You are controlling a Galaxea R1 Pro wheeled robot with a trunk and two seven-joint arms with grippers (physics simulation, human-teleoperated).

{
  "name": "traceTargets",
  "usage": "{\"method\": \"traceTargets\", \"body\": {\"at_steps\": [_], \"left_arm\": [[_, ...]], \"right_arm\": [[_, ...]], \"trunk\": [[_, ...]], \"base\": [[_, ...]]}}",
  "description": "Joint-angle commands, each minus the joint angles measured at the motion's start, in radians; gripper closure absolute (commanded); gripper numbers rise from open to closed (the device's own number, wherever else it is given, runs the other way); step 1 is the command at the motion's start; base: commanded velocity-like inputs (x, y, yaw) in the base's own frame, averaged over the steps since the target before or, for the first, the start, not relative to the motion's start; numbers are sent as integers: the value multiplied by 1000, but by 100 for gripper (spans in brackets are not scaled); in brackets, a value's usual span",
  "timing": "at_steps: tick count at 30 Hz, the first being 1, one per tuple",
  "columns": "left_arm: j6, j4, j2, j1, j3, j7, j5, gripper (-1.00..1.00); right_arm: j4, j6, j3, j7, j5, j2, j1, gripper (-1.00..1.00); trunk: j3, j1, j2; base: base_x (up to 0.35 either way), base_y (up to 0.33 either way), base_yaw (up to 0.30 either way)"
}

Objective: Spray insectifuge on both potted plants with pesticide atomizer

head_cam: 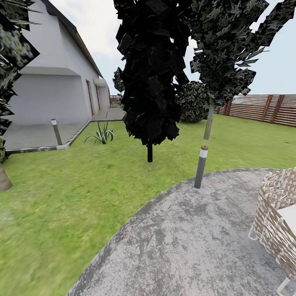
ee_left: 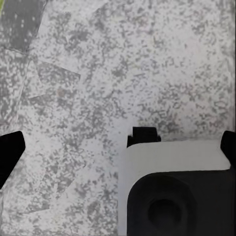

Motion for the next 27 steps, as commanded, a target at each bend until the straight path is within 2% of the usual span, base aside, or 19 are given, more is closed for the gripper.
{"method": "traceTargets", "body": {"at_steps": [1, 7, 11, 14, 17, 19, 27], "left_arm": [[1, -11, 0, -4, -1, 1, 1, -100], [1, -64, -3, -87, -1, 1, 2, -100], [0, -68, 3, -127, 4, 2, 3, -100], [-12, -67, 12, -134, 31, 2, 6, -100], [-101, -58, 17, -129, 82, 1, 5, -100], [-160, -52, 17, -125, 100, -1, 2, -100], [-216, -1, 15, -124, 109, -2, 0, -100]], "right_arm": [[-13, -3, -1, 0, -1, 0, 0, -100], [-173, -22, -1, 1, -1, -2, -1, -100], [-196, -82, -1, 1, 0, -18, -1, -100], [-193, -112, -1, 1, 2, -23, -1, -100], [-191, -123, 0, 1, 2, -24, -1, -100], [-190, -125, 1, 1, 3, -25, -1, -100], [-149, -128, 3, 0, 0, -18, -1, -100]], "trunk": [[-1, 0, -1], [-1, 0, -1], [-1, 0, -1], [-1, 0, -1], [-1, 0, -1], [-1, 0, -1], [-1, 0, -1]], "base": [[0, 0, 0], [0, 0, 0], [0, 0, 0], [0, 0, 0], [0, 0, 0], [0, 0, 0], [0, 0, 9]]}}
